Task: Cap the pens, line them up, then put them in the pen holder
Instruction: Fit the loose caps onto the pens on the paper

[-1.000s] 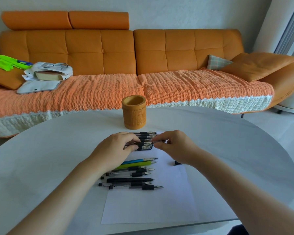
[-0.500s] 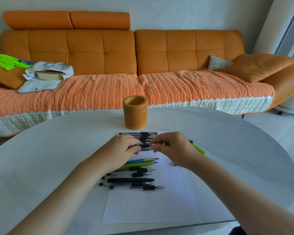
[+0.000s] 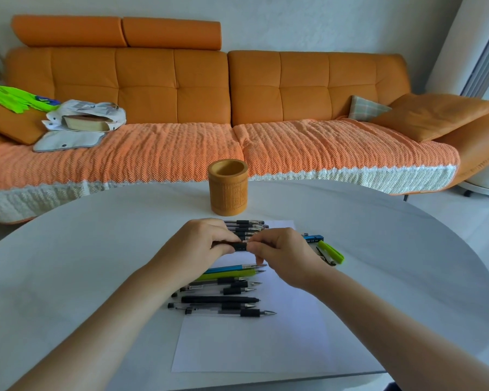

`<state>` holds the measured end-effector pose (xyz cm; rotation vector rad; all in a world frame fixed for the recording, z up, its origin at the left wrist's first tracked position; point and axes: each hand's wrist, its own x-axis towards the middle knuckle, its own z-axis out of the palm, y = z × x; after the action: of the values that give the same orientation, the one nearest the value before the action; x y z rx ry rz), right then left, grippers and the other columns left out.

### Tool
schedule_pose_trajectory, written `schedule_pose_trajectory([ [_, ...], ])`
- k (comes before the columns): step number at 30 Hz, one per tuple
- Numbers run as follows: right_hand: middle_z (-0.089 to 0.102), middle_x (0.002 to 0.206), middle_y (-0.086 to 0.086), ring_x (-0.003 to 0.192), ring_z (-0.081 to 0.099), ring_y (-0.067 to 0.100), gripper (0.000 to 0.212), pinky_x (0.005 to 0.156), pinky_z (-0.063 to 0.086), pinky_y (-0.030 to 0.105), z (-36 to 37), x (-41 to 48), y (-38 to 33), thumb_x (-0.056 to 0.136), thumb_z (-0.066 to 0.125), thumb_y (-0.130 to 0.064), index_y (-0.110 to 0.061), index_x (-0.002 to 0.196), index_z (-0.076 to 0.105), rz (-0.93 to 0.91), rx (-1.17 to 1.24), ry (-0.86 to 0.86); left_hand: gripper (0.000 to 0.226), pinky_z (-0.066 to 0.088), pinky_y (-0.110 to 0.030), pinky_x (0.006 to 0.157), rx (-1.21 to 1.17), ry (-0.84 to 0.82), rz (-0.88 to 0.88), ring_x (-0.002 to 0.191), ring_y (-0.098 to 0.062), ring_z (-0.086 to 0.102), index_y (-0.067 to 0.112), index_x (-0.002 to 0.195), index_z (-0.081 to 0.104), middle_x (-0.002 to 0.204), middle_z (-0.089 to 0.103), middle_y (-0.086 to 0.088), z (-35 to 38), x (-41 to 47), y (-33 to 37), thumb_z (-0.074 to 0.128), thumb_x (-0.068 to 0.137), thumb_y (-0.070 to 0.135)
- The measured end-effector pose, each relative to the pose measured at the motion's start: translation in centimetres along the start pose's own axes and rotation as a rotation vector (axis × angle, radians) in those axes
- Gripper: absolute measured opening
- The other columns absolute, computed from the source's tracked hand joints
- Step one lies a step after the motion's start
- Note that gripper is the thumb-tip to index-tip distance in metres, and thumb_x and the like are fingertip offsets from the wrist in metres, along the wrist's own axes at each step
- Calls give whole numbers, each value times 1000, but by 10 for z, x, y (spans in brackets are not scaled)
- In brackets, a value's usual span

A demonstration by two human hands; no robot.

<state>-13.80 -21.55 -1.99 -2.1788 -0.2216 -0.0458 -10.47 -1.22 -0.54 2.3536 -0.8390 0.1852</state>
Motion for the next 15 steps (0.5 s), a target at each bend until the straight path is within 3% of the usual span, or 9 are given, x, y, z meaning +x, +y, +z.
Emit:
schedule_pose_trajectory([
  [4, 60, 78, -24, 66, 52, -14, 13, 59, 35, 8, 3, 8, 5, 93, 64, -30, -27, 98, 76, 5, -97, 75, 25, 40, -15, 78, 24, -34, -37, 88, 2, 57, 29, 113, 72, 97, 61, 19, 3, 3, -8, 64, 92, 18],
  [7, 62, 86, -21, 67, 54, -7, 16, 63, 35, 9, 4, 14, 10, 88, 70, -35, -29, 103, 74, 19, -144, 84, 29, 42, -19, 84, 42, -84, -67, 92, 0, 55, 30, 116, 70, 97, 57, 22, 6, 2, -14, 61, 93, 14],
  [10, 65, 86, -18, 64, 54, 1, 14, 64, 42, 18, 7, 18, 14, 83, 75, -37, -32, 95, 70, 56, -191, 64, 29, 49, -26, 86, 63, -67, -107, 92, -3, 59, 31, 110, 72, 97, 62, 19, 8, 1, -17, 68, 88, 13],
  [13, 66, 88, -17, 76, 59, 3, 10, 69, 51, 25, 10, 20, 15, 83, 73, -41, -32, 88, 70, 59, -294, 46, 24, 53, -27, 83, 129, -50, -153, 89, -2, 61, 34, 106, 72, 96, 64, 20, 11, -1, -19, 70, 86, 19],
  [15, 61, 90, -15, 79, 57, 5, 12, 65, 48, 25, 11, 20, 14, 85, 70, -43, -33, 90, 70, 6, -398, 54, 21, 54, -28, 82, 149, -67, -173, 89, -2, 61, 35, 103, 71, 99, 67, 18, 13, -2, -21, 68, 87, 21],
])
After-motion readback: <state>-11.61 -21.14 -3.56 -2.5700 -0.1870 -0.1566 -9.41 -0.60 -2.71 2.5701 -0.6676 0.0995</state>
